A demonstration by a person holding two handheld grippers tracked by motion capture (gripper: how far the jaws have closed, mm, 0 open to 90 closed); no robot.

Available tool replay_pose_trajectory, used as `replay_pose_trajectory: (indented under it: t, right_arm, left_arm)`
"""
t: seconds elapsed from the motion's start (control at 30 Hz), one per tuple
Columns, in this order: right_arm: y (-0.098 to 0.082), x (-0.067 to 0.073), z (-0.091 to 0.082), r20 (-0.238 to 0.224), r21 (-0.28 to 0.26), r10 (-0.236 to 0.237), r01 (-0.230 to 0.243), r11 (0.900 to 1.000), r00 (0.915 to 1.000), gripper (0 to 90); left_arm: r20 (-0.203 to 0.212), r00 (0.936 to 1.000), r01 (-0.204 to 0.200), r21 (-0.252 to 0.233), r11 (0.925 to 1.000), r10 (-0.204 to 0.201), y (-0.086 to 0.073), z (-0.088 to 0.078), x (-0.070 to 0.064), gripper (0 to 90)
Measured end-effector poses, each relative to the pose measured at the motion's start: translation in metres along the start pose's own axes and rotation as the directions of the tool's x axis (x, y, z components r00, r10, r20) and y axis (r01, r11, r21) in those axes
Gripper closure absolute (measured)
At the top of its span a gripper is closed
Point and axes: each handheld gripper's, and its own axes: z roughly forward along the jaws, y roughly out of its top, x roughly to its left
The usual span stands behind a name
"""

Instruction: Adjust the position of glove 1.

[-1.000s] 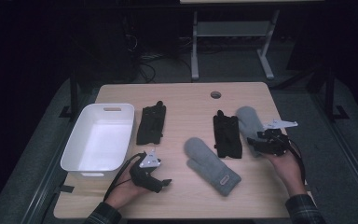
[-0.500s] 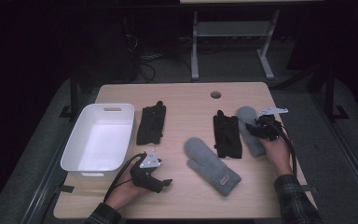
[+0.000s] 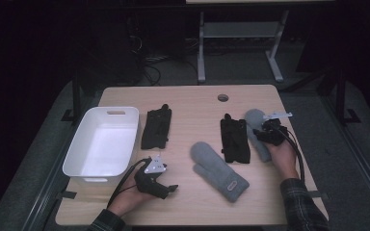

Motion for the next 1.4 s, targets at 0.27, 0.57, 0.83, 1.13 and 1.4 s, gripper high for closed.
replay_pose_trajectory:
  t: [0.27,0.57,0.83,1.13,1.4]
  right_arm:
    - [-0.003,-0.001,0.0,-0.016,0.003,-0.009,0.009,1.0,0.9998,78.5]
    - [0.0,-0.003,-0.006,-0.006,-0.007,-0.014,0.014,1.0,0.9999,84.1]
    - [0.002,-0.017,-0.025,-0.049,-0.035,0.016,-0.017,0.999,0.9987,86.8]
    - [0.005,-0.025,-0.046,-0.092,-0.052,0.031,-0.035,0.998,0.9953,87.7]
    - [0.011,-0.018,-0.062,-0.143,-0.064,0.007,-0.016,0.998,0.9897,87.7]
  left_arm:
    - [0.0,1.0,0.0,0.0,1.0,0.0,0.0,0.0,0.0,12.4]
    - [-0.002,1.0,-0.003,0.001,1.0,0.003,0.0,0.0,0.0,12.4]
    - [-0.001,1.0,-0.005,0.0,1.0,0.005,0.001,0.001,0.0,12.4]
    - [0.0,1.0,-0.008,0.003,1.0,0.008,0.001,0.001,0.0,12.4]
    - [0.001,1.0,-0.008,0.003,1.0,0.008,0.001,0.001,0.0,12.4]
